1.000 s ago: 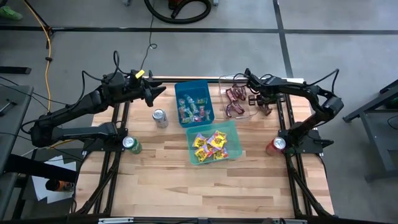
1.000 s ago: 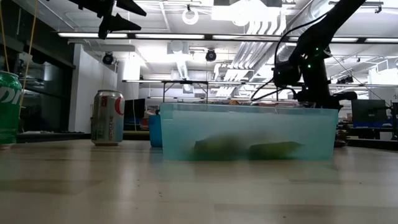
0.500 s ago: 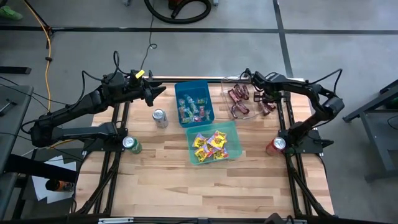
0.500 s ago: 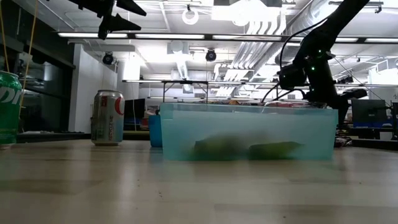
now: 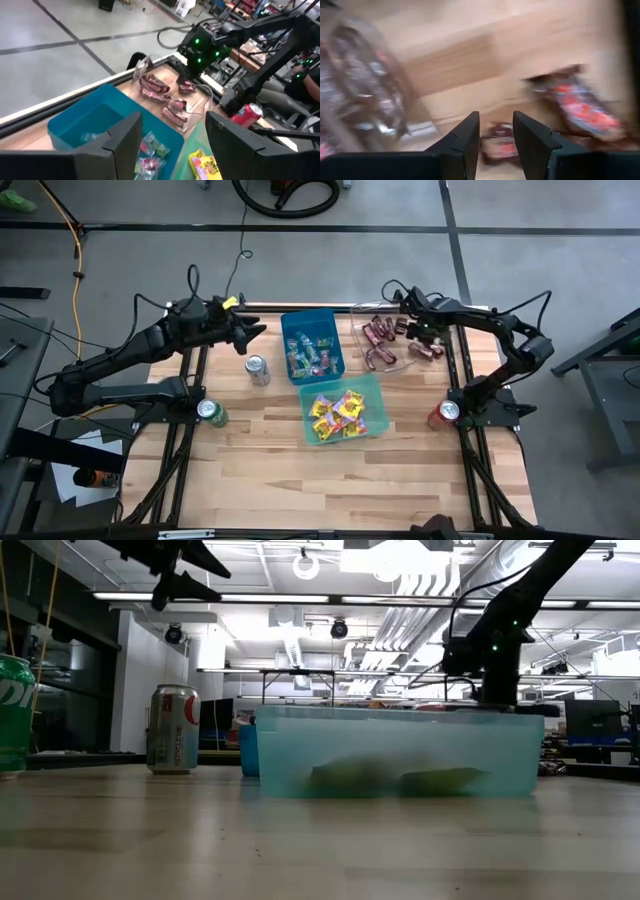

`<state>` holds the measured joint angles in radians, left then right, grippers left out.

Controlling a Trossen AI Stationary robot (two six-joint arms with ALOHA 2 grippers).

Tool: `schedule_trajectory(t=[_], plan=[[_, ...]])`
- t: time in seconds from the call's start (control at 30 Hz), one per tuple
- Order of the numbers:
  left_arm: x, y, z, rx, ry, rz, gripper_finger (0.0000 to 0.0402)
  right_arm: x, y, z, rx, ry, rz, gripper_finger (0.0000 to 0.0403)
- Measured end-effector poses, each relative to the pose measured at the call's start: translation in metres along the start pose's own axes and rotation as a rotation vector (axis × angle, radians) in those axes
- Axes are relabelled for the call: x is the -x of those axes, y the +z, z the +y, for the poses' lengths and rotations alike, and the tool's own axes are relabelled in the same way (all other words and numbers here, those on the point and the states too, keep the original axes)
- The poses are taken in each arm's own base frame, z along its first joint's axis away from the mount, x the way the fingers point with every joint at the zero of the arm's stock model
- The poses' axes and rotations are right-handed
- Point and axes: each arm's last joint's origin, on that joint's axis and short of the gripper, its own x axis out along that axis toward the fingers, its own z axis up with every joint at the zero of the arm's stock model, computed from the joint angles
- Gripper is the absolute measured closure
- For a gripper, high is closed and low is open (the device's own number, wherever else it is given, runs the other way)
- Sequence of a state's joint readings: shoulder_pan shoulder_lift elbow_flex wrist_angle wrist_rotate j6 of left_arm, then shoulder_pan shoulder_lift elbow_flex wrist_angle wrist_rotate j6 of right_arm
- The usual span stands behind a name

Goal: Sort candy
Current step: Put the brown candy into the transparent bin

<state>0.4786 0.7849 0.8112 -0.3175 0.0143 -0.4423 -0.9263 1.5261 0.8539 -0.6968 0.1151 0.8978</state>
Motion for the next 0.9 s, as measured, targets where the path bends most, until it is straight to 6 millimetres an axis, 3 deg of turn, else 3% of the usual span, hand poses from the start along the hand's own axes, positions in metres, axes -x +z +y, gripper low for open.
schedule_trajectory(t=[0.1, 0.23, 0.5, 0.7, 0.9], plan=[[0.0, -0.001, 0.001, 0.0, 0.006, 0.012, 0.0197, 0.001, -0.001, 0.011, 0.009, 0.114, 0.011, 0.029], [0.0, -0.001, 0.001, 0.0, 0.005, 0.011, 0.0197, 0.004, -0.005, 0.015, 0.008, 0.13, 0.007, 0.029], [0.0, -0.001, 0.001, 0.0, 0.005, 0.011, 0.0197, 0.022, -0.006, -0.018, -0.096, -0.202, -0.146, 0.029], [0.0, -0.001, 0.001, 0.001, 0.005, 0.011, 0.0197, 0.002, -0.001, -0.033, -0.146, -0.145, -0.091, 0.029], [0.0, -0.001, 0.0, 0.002, 0.005, 0.011, 0.0197, -0.016, -0.008, -0.038, -0.216, -0.052, -0.073, 0.029]])
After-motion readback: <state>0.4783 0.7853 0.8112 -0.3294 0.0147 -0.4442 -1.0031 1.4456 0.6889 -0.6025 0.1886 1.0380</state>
